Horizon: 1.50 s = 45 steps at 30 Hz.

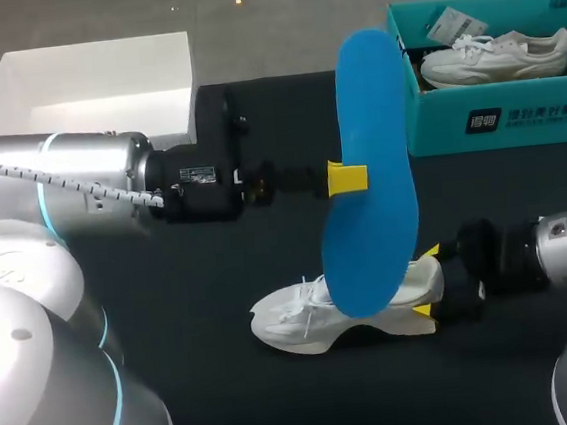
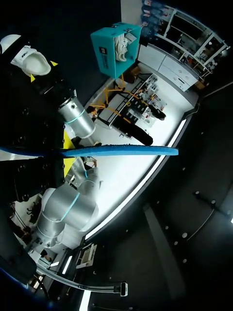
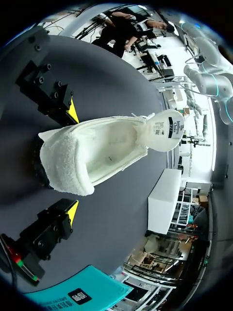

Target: Take the shoe out of the shoebox, open the shoe tongue, remove and reinsert the insole, then place the shoe into the shoebox

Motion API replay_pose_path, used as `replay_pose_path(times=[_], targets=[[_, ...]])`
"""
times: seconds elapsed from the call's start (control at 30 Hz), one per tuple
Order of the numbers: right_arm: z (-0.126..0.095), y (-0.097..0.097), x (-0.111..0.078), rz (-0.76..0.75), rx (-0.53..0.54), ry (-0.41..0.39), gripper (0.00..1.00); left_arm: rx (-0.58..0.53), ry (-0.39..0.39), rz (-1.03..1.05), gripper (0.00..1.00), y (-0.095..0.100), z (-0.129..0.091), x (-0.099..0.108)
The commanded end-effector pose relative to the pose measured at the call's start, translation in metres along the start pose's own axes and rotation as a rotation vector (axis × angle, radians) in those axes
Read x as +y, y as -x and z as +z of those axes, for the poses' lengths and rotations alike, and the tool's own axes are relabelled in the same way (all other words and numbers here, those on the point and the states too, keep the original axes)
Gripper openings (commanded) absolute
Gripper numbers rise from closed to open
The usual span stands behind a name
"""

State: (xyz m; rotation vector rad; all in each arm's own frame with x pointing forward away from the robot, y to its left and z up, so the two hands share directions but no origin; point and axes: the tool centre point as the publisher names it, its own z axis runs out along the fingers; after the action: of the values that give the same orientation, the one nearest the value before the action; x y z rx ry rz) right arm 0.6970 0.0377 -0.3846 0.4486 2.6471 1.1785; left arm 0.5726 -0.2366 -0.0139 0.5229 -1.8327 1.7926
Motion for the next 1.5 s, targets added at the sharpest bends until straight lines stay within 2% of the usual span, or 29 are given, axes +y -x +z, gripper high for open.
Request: replay_pose_path(times=[0.03,0.4,0.43,0.5,0.53,0.57,0.63,0.7,0.77,0.97,1.33,1.5], targets=[[-0.013,-0.008,0.005,-0.007,-0.028,-0.069,1.00,-0.013,-0.009,-0.001,0.00,-0.007,0.003,0.002],[-0.013,-0.008,0.005,-0.007,-0.028,-0.069,1.00,-0.013,-0.009,-0.001,0.00,-0.007,0.003,0.002],[-0.012,-0.008,0.006,-0.006,-0.037,-0.144,1.00,-0.013,-0.009,-0.001,0.00,-0.007,0.003,0.002],[-0.015,-0.008,0.009,0.010,-0.033,-0.233,1.00,-0.013,-0.009,-0.001,0.00,-0.007,0.003,0.002],[-0.016,-0.008,0.011,-0.006,-0.060,-0.311,1.00,-0.013,-0.009,-0.001,0.00,-0.007,0.003,0.002],[-0.018,-0.009,0.013,0.007,-0.053,-0.336,1.00,-0.013,-0.009,-0.001,0.00,-0.007,0.003,0.002],[-0.022,-0.008,0.014,0.026,-0.068,-0.452,1.00,-0.013,-0.009,-0.001,0.00,-0.007,0.003,0.002],[-0.024,-0.010,0.016,0.020,-0.077,-0.532,1.00,-0.013,-0.009,-0.001,0.00,-0.007,0.003,0.002],[-0.026,-0.010,0.017,0.035,-0.074,-0.590,1.00,-0.013,-0.009,-0.001,0.00,-0.007,0.003,0.002],[-0.029,-0.010,0.021,0.041,-0.041,-0.699,1.00,-0.013,-0.009,-0.001,0.00,-0.007,0.003,0.002],[-0.039,-0.002,0.030,-0.041,0.002,-0.799,1.00,-0.013,-0.009,-0.001,0.00,-0.007,0.003,0.002],[-0.046,-0.004,0.035,-0.068,0.027,-0.835,1.00,-0.013,-0.009,-0.001,0.00,-0.007,0.003,0.002]])
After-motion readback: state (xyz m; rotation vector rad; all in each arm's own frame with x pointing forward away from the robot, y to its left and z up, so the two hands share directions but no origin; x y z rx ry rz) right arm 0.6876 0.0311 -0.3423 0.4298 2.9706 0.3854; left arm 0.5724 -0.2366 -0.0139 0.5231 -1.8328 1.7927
